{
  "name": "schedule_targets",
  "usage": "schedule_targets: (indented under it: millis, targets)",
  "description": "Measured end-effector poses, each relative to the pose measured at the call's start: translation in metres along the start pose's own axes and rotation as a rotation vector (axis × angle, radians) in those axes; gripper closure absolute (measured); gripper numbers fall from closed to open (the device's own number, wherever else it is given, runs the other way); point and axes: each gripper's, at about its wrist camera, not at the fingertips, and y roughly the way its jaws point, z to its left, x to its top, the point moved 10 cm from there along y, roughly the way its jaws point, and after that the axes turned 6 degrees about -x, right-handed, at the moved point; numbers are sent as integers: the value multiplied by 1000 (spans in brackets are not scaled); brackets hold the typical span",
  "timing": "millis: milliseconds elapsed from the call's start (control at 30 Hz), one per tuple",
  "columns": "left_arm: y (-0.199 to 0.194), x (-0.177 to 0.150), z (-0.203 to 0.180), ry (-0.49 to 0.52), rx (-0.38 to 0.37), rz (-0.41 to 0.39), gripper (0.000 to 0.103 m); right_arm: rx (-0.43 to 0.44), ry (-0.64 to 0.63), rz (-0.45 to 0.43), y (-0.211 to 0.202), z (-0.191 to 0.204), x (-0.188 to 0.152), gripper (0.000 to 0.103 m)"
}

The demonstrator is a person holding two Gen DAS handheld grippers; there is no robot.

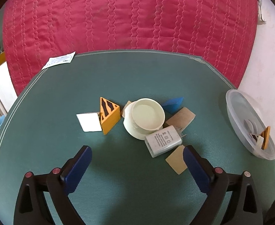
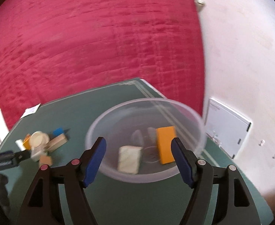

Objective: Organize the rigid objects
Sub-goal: 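Move the left tool back over the table toward the white charger, then close the left tool around the white plug charger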

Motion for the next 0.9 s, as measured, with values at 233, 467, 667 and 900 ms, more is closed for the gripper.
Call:
schedule_targets:
  millis: [233, 467, 667, 900]
  targets:
    - [15, 7, -10, 15, 20, 20, 3, 91, -71, 1, -14, 34, -13, 28]
    - [31, 11, -17, -11, 16, 63, 3, 131, -88, 11, -19, 45, -19, 28]
    - [43, 15, -26, -11, 27, 82, 3, 136, -83, 20, -19, 46, -20, 28]
    - [55, 9, -21, -21, 48, 111, 17, 140, -89, 23, -18, 48, -21, 28]
